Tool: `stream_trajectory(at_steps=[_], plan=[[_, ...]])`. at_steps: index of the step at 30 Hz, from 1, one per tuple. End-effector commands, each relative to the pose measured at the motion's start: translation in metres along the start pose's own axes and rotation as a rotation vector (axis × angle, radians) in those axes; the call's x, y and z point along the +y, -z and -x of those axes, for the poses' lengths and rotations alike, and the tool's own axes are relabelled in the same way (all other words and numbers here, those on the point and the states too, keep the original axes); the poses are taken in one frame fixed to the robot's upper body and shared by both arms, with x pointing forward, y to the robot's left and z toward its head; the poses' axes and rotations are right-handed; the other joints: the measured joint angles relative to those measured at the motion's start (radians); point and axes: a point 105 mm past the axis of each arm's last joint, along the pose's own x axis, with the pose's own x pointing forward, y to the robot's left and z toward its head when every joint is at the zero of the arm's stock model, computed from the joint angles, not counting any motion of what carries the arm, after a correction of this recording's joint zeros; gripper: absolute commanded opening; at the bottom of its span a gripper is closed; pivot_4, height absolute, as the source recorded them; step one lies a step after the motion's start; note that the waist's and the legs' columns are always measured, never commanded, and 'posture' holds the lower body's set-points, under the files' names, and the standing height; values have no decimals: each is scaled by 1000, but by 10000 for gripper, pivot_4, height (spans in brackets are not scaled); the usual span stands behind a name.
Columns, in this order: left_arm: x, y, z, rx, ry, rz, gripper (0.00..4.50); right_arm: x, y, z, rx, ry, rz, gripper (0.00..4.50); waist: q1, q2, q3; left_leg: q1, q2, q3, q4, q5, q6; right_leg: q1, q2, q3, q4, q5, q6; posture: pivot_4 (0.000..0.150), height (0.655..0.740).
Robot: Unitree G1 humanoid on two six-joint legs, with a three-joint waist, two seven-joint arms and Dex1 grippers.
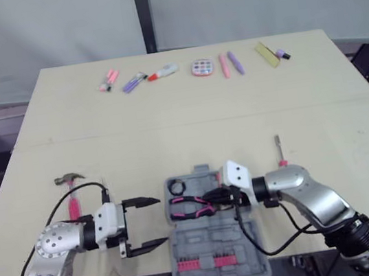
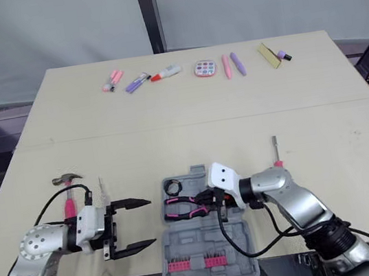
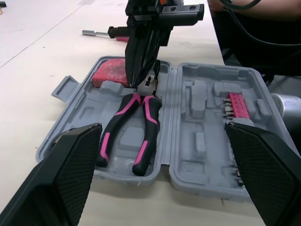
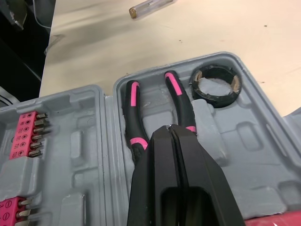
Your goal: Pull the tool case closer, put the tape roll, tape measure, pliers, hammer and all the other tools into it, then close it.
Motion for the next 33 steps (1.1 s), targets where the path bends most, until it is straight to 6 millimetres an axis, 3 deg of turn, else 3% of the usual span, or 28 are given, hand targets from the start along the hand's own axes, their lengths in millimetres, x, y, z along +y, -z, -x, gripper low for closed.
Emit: stream_trajectory(at_steps=[1,22,33], plan=[[-2,0,-4,-8,-3,-17,45000,3,0,-5,-14,-12,8,181,0,0,0,0,0,0,0,0,0,0,0,0,0,0,0,1500,7134],[-3,1,-10,-9,-9,-15,45000,4,48,-13,162,-9,-61,181,-3,0,-1,3,0,0,0,0,0,1,0,0,0,0,0,1500,7134],[-4,1,-12,-12,-10,-12,45000,5,44,-16,156,-21,-83,181,-4,-1,-2,4,0,-1,0,0,0,1,0,1,0,0,0,1500,7134]])
